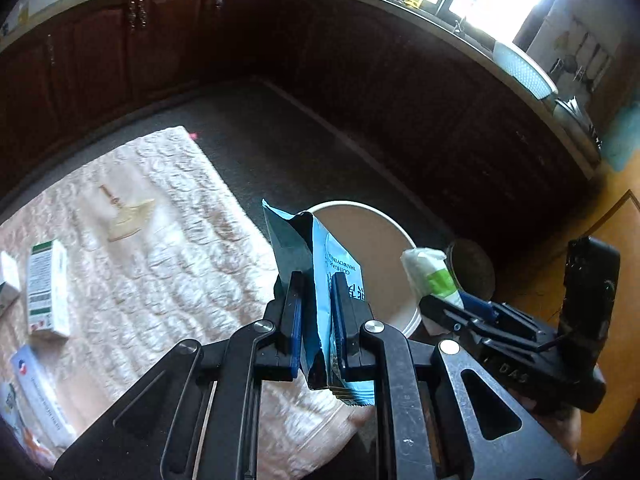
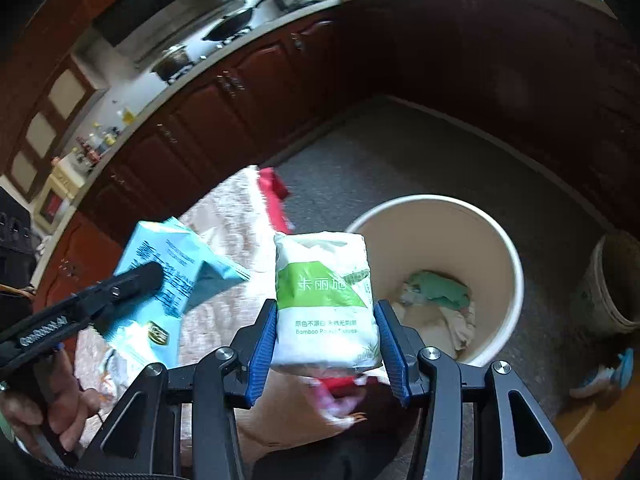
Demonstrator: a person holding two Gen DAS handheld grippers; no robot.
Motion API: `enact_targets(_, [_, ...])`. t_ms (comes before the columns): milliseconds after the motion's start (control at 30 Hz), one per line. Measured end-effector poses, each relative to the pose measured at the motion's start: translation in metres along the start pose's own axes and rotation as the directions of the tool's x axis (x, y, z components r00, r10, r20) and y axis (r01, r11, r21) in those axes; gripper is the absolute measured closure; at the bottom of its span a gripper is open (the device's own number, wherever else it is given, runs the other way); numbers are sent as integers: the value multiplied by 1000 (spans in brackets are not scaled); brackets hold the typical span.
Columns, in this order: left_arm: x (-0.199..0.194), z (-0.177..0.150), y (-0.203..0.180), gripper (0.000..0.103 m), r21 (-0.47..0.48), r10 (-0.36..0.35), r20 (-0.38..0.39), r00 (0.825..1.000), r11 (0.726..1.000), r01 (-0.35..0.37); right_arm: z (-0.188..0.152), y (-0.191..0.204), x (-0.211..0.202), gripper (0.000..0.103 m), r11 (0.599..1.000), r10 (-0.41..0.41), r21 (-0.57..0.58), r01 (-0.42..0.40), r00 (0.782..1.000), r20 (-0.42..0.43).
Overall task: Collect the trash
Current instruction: 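Open both grippers to drop the packet and tissue pack into the bin, then move both open grippers back to the remaining items on the table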
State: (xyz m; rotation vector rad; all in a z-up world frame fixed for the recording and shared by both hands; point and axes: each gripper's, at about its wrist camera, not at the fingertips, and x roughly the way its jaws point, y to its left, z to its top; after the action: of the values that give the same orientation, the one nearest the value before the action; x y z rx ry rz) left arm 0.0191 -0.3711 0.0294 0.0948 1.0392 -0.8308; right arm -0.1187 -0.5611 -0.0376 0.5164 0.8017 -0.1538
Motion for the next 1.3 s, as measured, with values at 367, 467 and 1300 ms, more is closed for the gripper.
enact_targets(367, [49, 5, -17, 91, -3, -4, -20, 1000, 1000, 4, -1, -41, 21, 51, 995, -74, 69, 77, 996, -46])
enact_targets(467, [56, 1, -17, 80, -19, -13, -34, 999, 1000, 13, 1, -46, 24, 49, 992, -97, 82, 100, 994, -49])
enact_targets(1300, [1, -43, 38, 57, -67, 170, 18, 985, 983, -168, -9, 3, 13, 39, 998, -66, 22, 66, 997, -27])
